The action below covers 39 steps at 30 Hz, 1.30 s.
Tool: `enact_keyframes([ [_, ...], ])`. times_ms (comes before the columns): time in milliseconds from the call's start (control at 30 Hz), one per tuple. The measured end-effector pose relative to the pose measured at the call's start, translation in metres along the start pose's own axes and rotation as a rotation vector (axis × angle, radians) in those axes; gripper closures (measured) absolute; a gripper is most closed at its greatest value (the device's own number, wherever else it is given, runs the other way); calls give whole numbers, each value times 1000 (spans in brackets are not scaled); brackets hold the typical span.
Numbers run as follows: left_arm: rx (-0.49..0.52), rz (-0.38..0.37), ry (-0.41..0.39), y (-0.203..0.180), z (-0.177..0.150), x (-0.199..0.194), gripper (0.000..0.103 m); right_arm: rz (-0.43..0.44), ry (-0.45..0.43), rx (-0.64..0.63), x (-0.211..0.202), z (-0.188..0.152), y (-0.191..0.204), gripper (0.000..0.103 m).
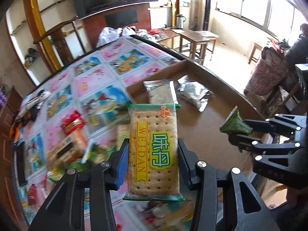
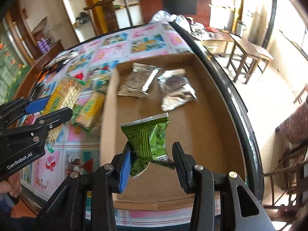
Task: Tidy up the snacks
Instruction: 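Carry the green bag and WEIDAN cracker pack over the cardboard box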
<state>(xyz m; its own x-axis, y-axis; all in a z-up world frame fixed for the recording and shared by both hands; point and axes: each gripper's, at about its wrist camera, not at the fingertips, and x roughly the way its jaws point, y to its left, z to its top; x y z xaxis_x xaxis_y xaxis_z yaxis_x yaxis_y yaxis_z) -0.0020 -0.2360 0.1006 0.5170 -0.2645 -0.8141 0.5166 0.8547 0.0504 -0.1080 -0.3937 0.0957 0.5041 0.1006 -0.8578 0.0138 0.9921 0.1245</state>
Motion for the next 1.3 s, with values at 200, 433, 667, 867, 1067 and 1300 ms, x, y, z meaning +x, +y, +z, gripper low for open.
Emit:
enact_keyframes([
  [200, 11, -73, 25, -29, 14, 22, 58, -13, 25, 43, 3, -5, -25, 59],
  [433, -16, -133, 85, -47, 24, 55, 58, -2, 56, 62, 12, -7, -46, 59],
  [667, -45, -129, 143, -52, 29, 91, 58, 11, 78, 57, 27, -2, -54, 58],
  [867, -45, -120, 165, -50, 28, 104, 58, 22, 97, 54, 42, 4, -58, 59],
  [1067, -60, -124, 164, -45, 27, 106, 58, 7, 100, 41, 57, 15, -61, 59],
  [1300, -59, -140, 146, -43, 27, 101, 58, -3, 92, 32, 64, 25, -65, 59],
])
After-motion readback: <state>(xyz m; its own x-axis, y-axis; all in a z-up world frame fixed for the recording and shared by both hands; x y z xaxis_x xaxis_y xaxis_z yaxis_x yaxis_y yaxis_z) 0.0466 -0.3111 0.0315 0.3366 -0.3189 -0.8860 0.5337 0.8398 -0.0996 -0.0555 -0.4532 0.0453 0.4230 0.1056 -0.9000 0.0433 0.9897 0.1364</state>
